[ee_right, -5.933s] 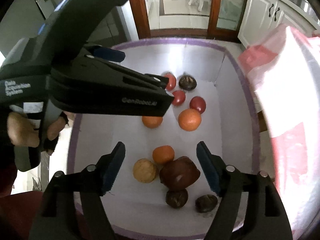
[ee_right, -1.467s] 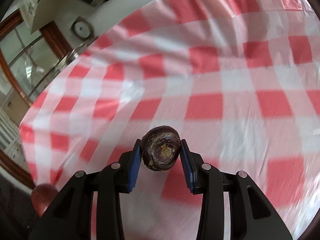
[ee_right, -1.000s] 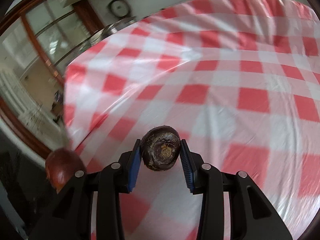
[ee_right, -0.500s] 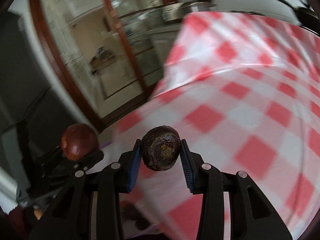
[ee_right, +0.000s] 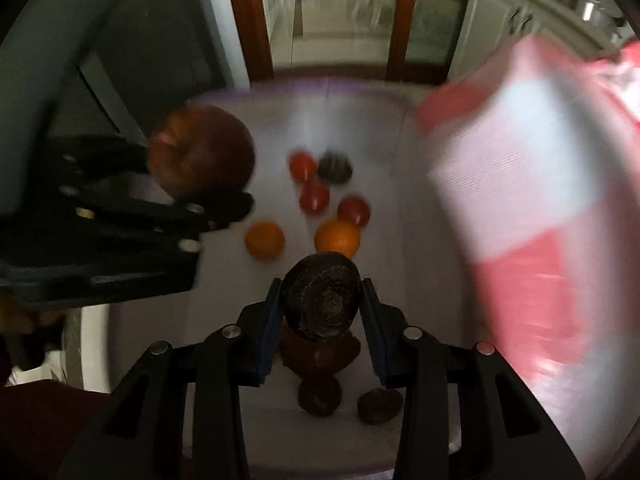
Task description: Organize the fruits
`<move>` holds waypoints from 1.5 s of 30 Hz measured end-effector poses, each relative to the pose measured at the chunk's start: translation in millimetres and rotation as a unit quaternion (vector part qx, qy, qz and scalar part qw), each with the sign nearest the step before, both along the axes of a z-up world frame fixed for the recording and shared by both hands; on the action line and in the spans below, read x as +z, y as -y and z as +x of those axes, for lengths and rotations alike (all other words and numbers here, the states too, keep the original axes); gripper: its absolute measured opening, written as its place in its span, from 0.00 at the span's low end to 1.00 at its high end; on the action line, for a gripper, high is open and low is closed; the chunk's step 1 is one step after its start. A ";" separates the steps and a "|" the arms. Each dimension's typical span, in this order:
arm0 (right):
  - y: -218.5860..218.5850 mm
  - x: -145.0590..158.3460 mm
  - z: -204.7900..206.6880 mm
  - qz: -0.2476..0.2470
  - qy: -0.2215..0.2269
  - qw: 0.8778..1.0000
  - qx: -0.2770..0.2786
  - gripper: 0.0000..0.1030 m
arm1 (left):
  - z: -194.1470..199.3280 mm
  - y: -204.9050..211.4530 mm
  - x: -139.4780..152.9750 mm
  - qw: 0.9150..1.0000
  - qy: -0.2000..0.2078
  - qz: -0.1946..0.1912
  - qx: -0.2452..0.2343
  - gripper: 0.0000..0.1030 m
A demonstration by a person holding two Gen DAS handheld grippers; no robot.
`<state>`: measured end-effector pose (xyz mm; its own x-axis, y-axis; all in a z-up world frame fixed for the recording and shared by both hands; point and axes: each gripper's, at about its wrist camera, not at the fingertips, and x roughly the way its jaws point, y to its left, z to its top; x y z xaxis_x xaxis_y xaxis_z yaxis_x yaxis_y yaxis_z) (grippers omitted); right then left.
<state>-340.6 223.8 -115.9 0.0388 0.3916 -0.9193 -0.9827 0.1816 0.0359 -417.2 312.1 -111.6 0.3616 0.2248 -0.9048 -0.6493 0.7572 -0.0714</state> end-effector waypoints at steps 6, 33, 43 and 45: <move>-21.0 -30.6 8.1 -0.039 -0.006 0.999 -0.017 0.38 | -9.3 -11.0 -29.1 0.999 -0.037 -0.024 0.015 0.63; 40.5 26.1 13.7 0.009 0.021 0.998 -0.052 0.84 | -20.6 0.4 38.5 0.996 0.016 0.051 0.072 0.98; 36.4 20.3 13.6 0.001 0.019 0.999 -0.050 0.84 | -15.1 13.7 24.4 0.998 0.005 0.022 0.053 0.98; 34.9 18.7 13.6 0.000 0.019 0.999 -0.051 0.84 | -15.1 13.7 23.5 0.998 0.004 0.020 0.054 0.98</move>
<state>-327.0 188.8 -97.2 0.1126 0.3831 -0.9168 -0.9600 0.2799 -0.0009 -432.3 298.4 -88.1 0.3405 0.2984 -0.8917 -0.7270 0.6849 -0.0485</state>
